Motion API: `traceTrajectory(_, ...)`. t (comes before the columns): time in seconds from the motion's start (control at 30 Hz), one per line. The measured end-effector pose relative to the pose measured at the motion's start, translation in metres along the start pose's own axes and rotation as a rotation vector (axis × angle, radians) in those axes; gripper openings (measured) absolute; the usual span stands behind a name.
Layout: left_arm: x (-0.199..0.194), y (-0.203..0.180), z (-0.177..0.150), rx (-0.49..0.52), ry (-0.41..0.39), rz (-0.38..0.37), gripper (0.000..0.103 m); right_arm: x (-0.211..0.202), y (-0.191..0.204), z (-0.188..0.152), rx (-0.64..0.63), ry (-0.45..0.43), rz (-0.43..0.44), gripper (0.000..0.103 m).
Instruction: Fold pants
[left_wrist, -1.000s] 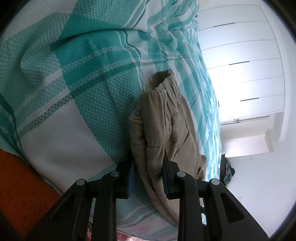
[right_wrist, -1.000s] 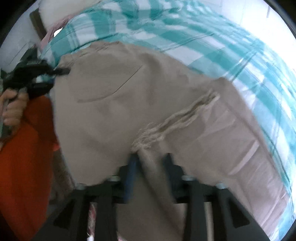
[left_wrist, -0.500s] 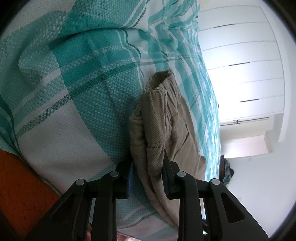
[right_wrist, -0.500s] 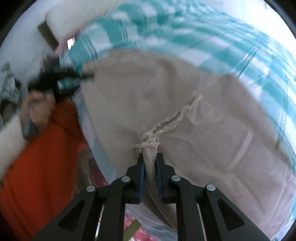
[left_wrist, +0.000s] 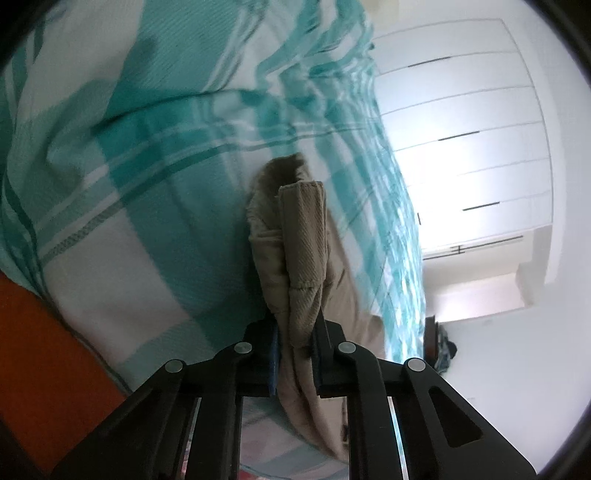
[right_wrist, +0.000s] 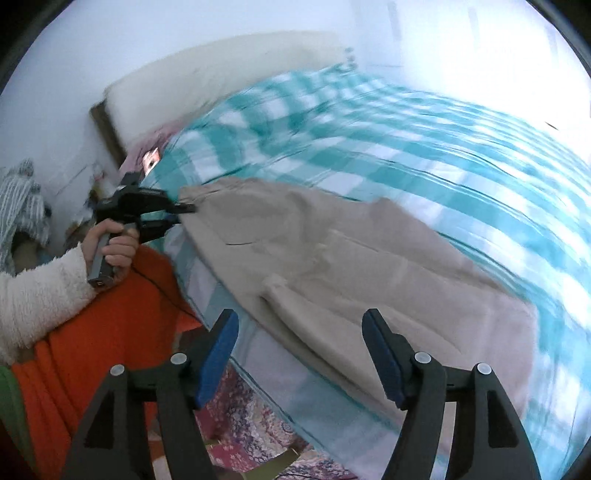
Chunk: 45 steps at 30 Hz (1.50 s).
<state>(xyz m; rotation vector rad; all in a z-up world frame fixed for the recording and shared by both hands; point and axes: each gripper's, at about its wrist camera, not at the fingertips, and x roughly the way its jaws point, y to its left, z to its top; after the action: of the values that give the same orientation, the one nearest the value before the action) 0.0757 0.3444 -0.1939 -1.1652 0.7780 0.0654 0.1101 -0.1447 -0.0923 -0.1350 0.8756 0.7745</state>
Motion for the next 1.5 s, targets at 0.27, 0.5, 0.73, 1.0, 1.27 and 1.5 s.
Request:
traceTrajectory(0.27, -0.018, -0.096, -0.025, 0.220, -0.023, 0.005, 0.012, -0.031, -0.068, -0.026, 0.289, -0.081, -0.027, 0.069)
traceTrajectory(0.5, -0.004, -0.206, -0.084, 0.523, 0.059, -0.038, 0.012, -0.040, -0.095, -0.014, 0.373, -0.140, -0.019, 0.069)
traceTrajectory(0.73, 0.066, -0.281, -0.188, 0.780, 0.268, -0.068, 0.012, -0.051, -0.140, -0.015, 0.530, -0.186, -0.058, 0.069)
traceTrajectory(1.0, 0.204, -0.259, -0.336, 1.074, 0.553, 0.148, 0.029, -0.087, -0.187, -0.075, 0.743, -0.310, 0.000, 0.069)
traceTrajectory(1.27, 0.120, -0.280, -0.277, 1.020, 0.446, -0.016, 0.070, -0.073, -0.209, -0.080, 0.941, -0.340, 0.365, 0.069)
traceTrajectory(1.5, 0.093, -0.226, -0.186, 0.923, 0.209, 0.231, 0.069, -0.038, -0.175, -0.040, 0.764, -0.094, 0.179, 0.069)
